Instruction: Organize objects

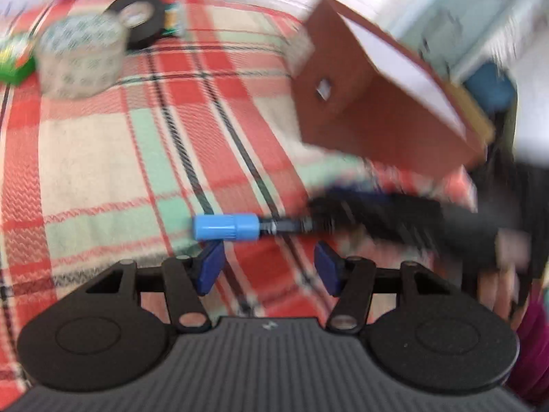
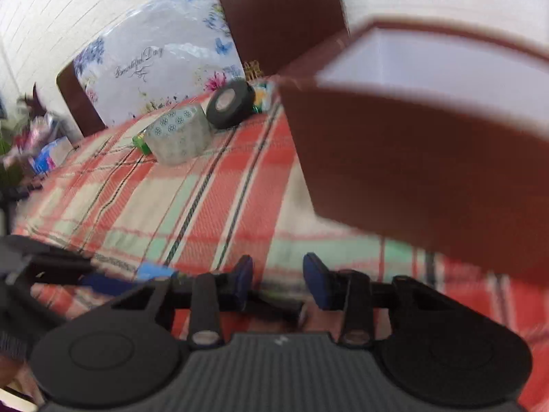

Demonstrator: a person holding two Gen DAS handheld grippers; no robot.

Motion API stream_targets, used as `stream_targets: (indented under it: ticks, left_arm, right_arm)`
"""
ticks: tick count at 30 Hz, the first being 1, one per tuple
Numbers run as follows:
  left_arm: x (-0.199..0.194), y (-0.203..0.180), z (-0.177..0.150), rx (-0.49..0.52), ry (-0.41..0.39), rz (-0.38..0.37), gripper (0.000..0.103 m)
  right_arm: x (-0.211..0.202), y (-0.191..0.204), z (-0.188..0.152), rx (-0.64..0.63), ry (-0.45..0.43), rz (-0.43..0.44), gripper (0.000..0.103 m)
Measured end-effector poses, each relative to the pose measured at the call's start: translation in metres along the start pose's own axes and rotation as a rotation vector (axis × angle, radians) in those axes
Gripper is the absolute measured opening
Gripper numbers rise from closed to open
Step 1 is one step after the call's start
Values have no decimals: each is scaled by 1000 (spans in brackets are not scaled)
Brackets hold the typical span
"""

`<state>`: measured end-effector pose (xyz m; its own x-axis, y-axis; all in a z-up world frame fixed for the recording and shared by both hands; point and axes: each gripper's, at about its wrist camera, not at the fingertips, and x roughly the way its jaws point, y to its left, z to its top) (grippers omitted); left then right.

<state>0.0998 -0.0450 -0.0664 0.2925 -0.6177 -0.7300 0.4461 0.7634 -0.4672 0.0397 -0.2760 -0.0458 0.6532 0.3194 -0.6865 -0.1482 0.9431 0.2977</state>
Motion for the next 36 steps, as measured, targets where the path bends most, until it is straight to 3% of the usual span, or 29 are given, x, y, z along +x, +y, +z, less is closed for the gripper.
stream_targets:
  ticks: [3,5,7,8,9,10,11,12,13,16,20,22,25,28,32,34,35,36]
  left_arm:
    - [6,14,11,-101,6,-49,62]
    - [10,11,16,-95,9,-39,62]
    - [15,0,20,-65,11,5,60]
    - [14,-8,20,-41,7,29,55]
    - [14,-15,20,-10,9,41,34]
    - [14,-18,17,18,19,43,28]
    - [15,-22,14,31,16,46,25]
    - [12,-23,11,50,4,60,25]
    - [8,-25,11,65,-6,71,25]
    - [-12,-40,30,105,-71,54,23]
    - [-52,-88,75,225,-230,-18,22]
    - [-54,-116,97,278,-284,-45,22]
    - [-37,-149,123,331,-304,-96,21]
    - [-1,-175,137,371,-282,-96,21]
    - [55,-206,142,405,-199,-104,22]
    - [76,-214,138,413,-162,-83,25]
    - [83,-215,136,416,-149,-74,25]
    - [84,-214,133,424,-144,-72,25]
  right_arm:
    - [-17,-8,-22,100,0,138,36]
    - [-25,1,-36,68,-6,143,38]
    - [-28,17,-44,0,-20,113,42]
    - [-28,25,-45,-39,-27,90,46]
    - [-28,36,-47,-87,-32,64,48]
    - [-27,46,-48,-136,-32,50,47]
    - [-26,54,-50,-183,-25,37,43]
    - [-23,63,-53,-233,-23,-2,23]
    - [-22,71,-56,-276,-39,-54,23]
    - [-29,78,-54,-281,-84,-85,23]
    - [-70,84,-26,-302,-292,-167,22]
    - [-93,77,-4,-278,-410,-213,21]
    - [-114,52,24,-214,-530,-302,18]
    - [-112,14,42,-137,-538,-359,18]
    - [-103,-32,44,-96,-486,-513,19]
    - [-101,-53,42,-59,-470,-577,26]
    - [-99,-60,40,-36,-469,-619,46]
    - [-102,-67,36,-8,-481,-635,49]
